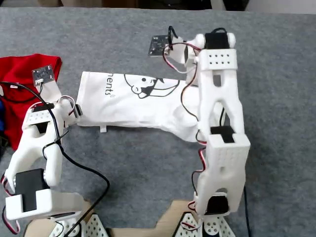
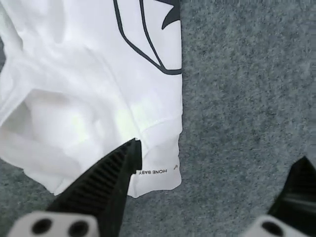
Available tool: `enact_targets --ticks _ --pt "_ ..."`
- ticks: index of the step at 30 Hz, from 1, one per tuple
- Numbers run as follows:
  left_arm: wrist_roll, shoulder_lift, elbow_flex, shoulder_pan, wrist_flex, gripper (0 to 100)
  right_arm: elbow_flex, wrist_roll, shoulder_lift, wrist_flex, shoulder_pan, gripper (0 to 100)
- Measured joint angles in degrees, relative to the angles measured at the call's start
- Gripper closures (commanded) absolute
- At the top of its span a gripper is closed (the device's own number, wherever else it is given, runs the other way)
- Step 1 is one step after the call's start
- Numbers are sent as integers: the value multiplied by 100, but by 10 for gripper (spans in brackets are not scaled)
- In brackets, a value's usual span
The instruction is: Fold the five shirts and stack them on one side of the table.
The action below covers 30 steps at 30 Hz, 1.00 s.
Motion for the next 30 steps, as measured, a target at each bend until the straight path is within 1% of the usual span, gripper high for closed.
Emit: enact_targets --ticks 2,3,5,7,9,10,12,17,26,30 --pt "0 0 0 0 0 811 -343 0 167 273 0 574" --pt "0 0 0 0 0 811 -431 0 193 378 0 605" --pt "0 0 0 0 0 811 -466 -26 193 440 0 708" --pt "0 0 0 0 0 811 -422 -35 193 448 53 832" --pt "0 0 0 0 0 811 -132 -44 97 448 88 959" --pt "0 0 0 0 0 811 79 -53 -9 448 97 998" --pt "0 0 0 0 0 811 624 -53 -360 448 114 970" --pt "0 0 0 0 0 811 2391 -53 -1679 334 176 979" --pt "0 0 0 0 0 811 6637 79 -4492 -1213 255 977" --pt "0 0 0 0 0 811 7895 88 -5160 -1574 255 977"
